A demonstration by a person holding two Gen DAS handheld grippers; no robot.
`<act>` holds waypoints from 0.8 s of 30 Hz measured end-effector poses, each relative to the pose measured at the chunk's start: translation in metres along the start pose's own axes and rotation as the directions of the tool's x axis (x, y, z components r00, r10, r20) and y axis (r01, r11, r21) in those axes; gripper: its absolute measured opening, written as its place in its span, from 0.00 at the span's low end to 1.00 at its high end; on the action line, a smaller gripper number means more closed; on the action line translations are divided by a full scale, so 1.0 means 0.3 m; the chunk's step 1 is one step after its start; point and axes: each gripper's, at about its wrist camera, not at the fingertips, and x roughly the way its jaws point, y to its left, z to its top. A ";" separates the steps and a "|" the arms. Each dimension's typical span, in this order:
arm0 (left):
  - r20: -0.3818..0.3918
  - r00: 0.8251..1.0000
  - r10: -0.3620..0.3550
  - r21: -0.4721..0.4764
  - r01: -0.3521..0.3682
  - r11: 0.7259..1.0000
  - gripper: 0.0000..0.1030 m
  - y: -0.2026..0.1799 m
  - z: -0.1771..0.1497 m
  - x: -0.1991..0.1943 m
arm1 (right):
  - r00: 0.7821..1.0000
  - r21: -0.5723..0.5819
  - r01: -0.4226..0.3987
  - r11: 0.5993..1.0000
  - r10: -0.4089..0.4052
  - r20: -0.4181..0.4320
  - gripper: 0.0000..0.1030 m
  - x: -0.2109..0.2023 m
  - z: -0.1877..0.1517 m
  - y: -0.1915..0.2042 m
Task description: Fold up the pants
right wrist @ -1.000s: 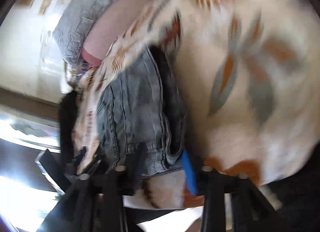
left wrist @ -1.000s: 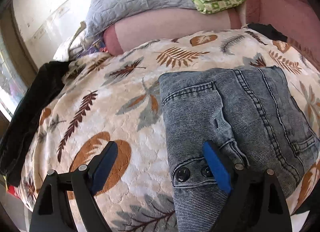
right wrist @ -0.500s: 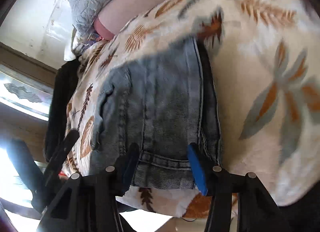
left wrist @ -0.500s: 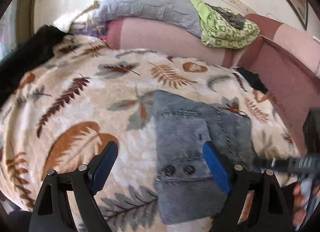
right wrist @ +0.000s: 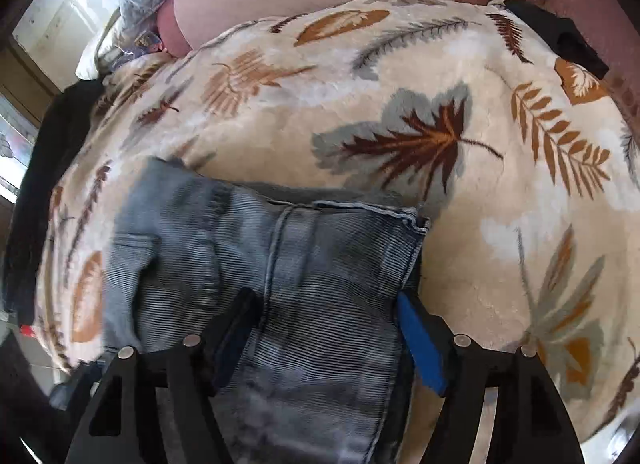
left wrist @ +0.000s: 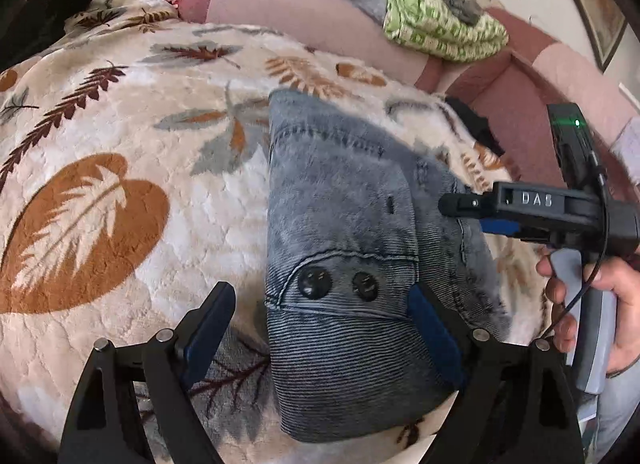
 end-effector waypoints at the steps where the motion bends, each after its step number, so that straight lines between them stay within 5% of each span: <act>1: 0.034 0.999 -0.012 -0.002 0.012 1.000 0.86 0.006 0.005 -0.031 | 1.000 -0.023 0.005 1.000 -0.004 0.021 0.72 -0.031 0.020 0.026; 3: 0.144 0.989 -0.021 -0.017 0.023 1.000 0.86 0.018 0.014 -0.106 | 0.997 -0.077 0.019 0.997 -0.013 0.078 0.72 -0.102 0.073 0.101; 5: 0.166 0.985 -0.039 -0.066 0.051 0.997 0.86 0.050 0.031 -0.122 | 0.997 -0.154 -0.013 0.988 0.024 0.075 0.77 -0.135 0.130 0.189; 10: 0.029 0.984 -0.175 -0.195 0.177 0.965 0.86 0.108 0.034 -0.018 | 0.992 -0.335 -0.055 0.941 0.013 -0.128 0.80 0.034 0.306 0.470; 15: -0.030 0.980 -0.199 -0.186 0.190 0.964 0.86 0.081 0.032 0.048 | 0.937 -0.450 -0.005 0.893 -0.153 -0.313 0.79 0.265 0.361 0.610; 16: -0.042 0.978 -0.203 -0.186 0.192 0.964 0.86 0.077 0.034 0.063 | 0.916 -0.450 0.001 0.893 -0.181 -0.357 0.75 0.318 0.358 0.612; 17: -0.052 0.977 -0.206 -0.183 0.193 0.964 0.86 0.068 0.025 0.076 | 0.897 -0.454 -0.011 0.891 -0.192 -0.399 0.38 0.354 0.351 0.612; 18: -0.057 0.978 -0.203 -0.175 0.190 0.966 0.86 0.062 0.025 0.086 | 0.889 -0.440 -0.024 0.898 -0.182 -0.420 0.20 0.369 0.349 0.606; 24: -0.061 0.988 -0.145 -0.085 0.140 0.987 0.86 -0.007 0.022 0.109 | 0.963 -0.129 -0.033 0.991 -0.003 -0.268 0.22 0.291 0.366 0.453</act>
